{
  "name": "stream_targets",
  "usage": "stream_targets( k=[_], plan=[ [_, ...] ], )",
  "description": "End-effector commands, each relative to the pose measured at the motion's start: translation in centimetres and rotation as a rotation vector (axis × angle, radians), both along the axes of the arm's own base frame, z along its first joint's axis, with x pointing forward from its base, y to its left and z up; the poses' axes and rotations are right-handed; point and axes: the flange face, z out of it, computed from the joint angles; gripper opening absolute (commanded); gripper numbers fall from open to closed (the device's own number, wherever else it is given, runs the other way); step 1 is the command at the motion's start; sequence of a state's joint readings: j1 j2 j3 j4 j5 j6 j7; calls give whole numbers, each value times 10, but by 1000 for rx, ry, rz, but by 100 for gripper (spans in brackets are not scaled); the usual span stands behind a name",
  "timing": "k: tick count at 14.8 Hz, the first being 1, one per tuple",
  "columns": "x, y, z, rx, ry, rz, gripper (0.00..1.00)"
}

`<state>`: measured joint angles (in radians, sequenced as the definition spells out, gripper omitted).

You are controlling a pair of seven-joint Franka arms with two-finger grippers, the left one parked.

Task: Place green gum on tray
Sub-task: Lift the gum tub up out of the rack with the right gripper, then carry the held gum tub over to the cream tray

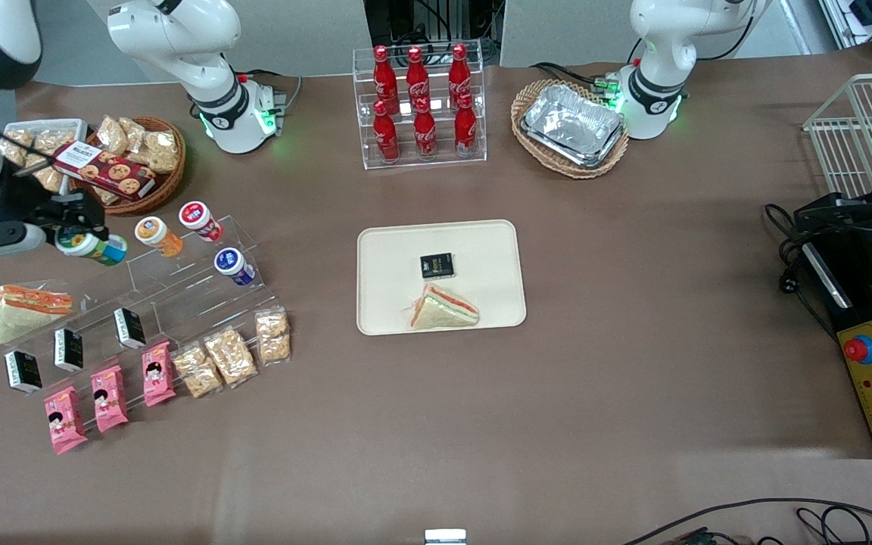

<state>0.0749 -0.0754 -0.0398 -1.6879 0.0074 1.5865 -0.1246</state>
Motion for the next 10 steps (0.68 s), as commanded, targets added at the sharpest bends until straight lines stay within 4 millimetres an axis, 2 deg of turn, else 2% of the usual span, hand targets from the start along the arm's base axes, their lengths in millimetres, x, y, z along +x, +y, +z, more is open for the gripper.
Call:
stream_targets(
  k=[1,4,6,8,10],
  plan=[
    [-6,78,11,8,12,-111,20],
    [-22,153,9,3,12,-198,23],
    [-29,192,-2,-2,14,-264,23],
    [-33,226,-19,-2,11,-307,22],
    [-39,248,-49,-4,13,-348,22]
  ],
)
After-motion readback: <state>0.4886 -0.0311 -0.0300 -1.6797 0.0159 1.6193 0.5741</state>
